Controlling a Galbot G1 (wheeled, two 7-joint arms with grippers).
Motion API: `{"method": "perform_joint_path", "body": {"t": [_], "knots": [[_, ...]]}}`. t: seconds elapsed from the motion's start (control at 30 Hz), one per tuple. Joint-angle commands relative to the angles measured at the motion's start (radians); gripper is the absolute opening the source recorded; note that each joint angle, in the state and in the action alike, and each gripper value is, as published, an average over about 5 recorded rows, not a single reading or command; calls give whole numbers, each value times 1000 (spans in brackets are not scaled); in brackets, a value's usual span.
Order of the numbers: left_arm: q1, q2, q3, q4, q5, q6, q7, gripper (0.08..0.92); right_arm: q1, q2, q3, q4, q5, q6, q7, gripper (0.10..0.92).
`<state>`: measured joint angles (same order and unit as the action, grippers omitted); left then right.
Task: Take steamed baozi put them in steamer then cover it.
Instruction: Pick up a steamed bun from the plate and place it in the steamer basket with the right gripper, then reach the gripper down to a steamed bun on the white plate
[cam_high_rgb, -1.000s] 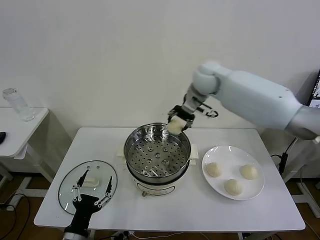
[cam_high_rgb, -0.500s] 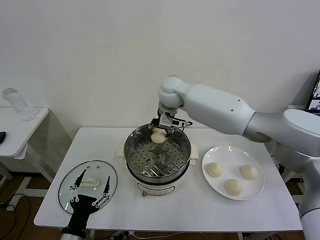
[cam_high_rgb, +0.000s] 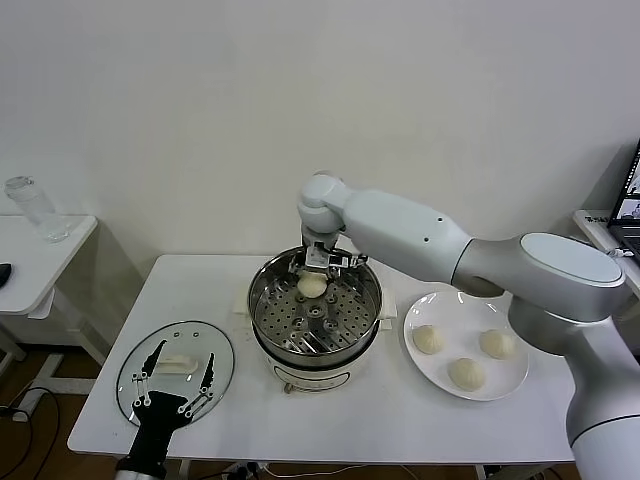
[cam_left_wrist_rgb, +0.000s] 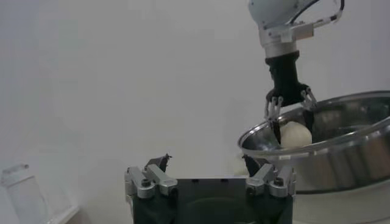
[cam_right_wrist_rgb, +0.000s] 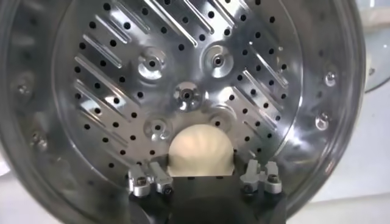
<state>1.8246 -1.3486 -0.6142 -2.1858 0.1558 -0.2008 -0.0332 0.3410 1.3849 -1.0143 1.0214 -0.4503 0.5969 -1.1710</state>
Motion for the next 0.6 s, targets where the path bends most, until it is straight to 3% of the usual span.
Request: {"method": "perform_joint_path", "body": {"t": [0.03,0.23,0.37,0.5,0.6], "knots": [[6,-2,-1,-10,6,4,-1,823,-17,8,8,-20,-7,14,18,820],[8,-2,-6,-30,8,7,-1,823,48,-154,56,149,165,-78,-19,823],[4,1,-2,-29,9,10,0,823,137,-322,47,272,392,-269,-64,823],[2,3,9,-28,12,11,0,823,248,-472,-37,271,645,-479,-61,823],[3,5,16,-25,15,10,1,823,287,-555,-95,211,742,-573,-74,823]]}}
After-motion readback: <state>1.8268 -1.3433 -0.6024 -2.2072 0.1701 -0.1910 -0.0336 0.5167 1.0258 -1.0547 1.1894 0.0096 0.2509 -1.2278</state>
